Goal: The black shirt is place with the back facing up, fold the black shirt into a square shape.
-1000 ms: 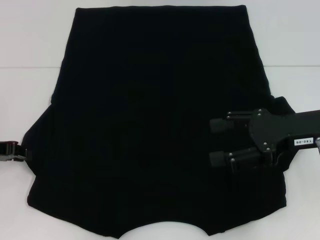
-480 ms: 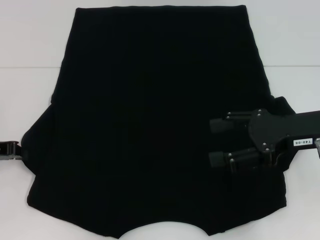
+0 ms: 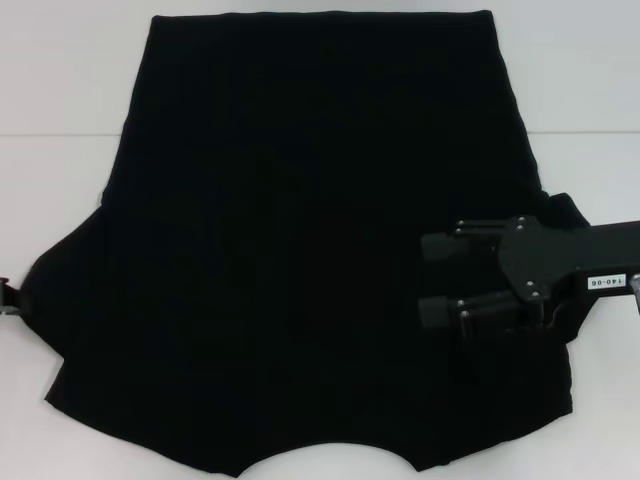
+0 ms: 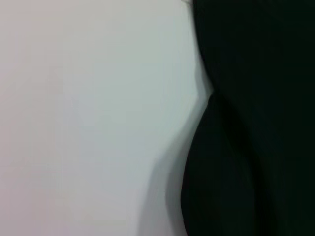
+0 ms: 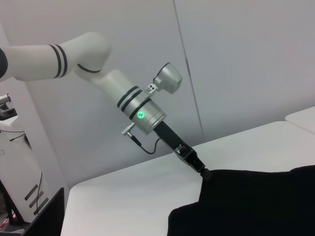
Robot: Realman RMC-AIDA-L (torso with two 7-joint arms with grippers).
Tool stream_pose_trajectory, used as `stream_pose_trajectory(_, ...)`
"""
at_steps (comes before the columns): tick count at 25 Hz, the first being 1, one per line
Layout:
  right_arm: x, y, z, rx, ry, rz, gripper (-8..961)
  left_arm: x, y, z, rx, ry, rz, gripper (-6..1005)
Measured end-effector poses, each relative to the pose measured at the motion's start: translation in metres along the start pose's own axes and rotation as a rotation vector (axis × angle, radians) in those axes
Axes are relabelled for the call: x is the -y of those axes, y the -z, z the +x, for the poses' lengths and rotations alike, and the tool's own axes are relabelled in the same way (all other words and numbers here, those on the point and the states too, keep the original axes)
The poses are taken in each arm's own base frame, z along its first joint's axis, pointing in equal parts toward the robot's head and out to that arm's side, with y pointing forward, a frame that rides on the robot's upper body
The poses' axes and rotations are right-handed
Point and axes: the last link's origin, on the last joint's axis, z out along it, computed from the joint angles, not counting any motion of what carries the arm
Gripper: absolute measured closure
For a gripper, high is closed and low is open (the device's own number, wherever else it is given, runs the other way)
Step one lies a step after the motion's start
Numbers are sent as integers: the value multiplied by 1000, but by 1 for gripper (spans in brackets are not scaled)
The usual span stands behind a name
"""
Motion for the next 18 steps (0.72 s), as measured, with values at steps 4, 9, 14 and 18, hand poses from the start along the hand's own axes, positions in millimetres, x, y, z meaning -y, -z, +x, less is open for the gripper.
stream_pose_trajectory(4,0,0,0,1,-1,1,42,8,7,-2,-17,17,18,998)
stream_pose_trajectory(9,0,0,0,3,0,5,42,17,15,-4,-38,40,31,998)
stream_pose_trajectory(14,1,0,0,4,0,7,42,22,19,-6,-50,53,42,994)
stream_pose_trajectory(18,1,0,1,4,-1,8,42,27,25,-6,-69,70,51,990)
